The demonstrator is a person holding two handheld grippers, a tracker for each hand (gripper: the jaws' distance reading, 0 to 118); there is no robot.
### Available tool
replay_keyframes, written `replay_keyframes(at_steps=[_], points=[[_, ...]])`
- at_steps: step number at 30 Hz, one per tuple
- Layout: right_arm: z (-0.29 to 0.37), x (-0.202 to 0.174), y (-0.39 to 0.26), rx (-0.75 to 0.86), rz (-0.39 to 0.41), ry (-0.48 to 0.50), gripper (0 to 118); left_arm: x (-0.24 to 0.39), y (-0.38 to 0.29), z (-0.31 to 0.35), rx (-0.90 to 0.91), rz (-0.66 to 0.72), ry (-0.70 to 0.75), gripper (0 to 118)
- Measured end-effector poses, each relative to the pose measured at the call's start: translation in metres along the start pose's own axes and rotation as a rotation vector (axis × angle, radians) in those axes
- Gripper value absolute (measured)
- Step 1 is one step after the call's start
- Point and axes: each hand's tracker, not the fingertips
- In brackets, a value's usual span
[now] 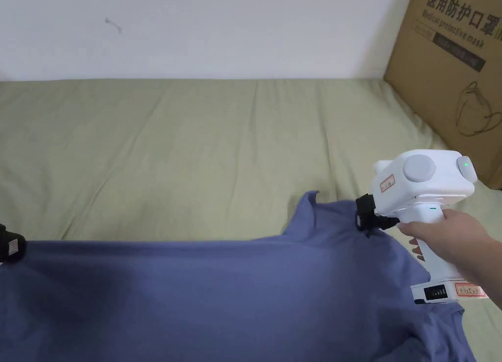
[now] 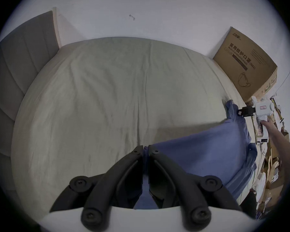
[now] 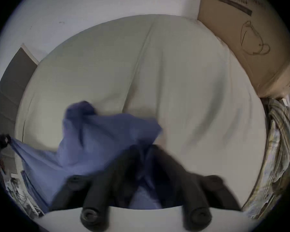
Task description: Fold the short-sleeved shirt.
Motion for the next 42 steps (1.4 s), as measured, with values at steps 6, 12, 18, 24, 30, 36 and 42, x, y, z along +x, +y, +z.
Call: replay_keyframes(at_steps=[6, 12, 18, 24, 30, 36, 42], points=[[0.077, 0.022, -0.011, 0.127, -0.080, 0.126, 1, -0.002, -0.007, 0.024, 0.009, 0.029, -0.006, 4], [0.165, 0.044, -0.053, 0.204, -0.111, 0.183, 1, -0.008, -0.017, 0.079, 0.043, 0.098, -0.082, 4], [0.223, 0.052, -0.120, 0.215, -0.159, 0.228, 1, 0.005, -0.053, 0.134, 0.050, 0.022, -0.103, 4], [0.220, 0.063, -0.206, 0.155, -0.194, 0.245, 1, 0.003, -0.116, 0.145, 0.007, 0.026, -0.127, 4], [0.168, 0.070, -0.281, -0.001, -0.271, 0.238, 1, -0.004, -0.182, 0.117, -0.100, 0.031, -0.118, 4], [0.152, 0.049, -0.302, -0.016, -0.254, 0.111, 43, -0.004, -0.220, 0.096, -0.179, 0.067, -0.092, 22], [0.199, -0.001, -0.292, 0.168, -0.086, -0.085, 91, 0.015, -0.213, 0.124, -0.069, 0.039, -0.010, 111]])
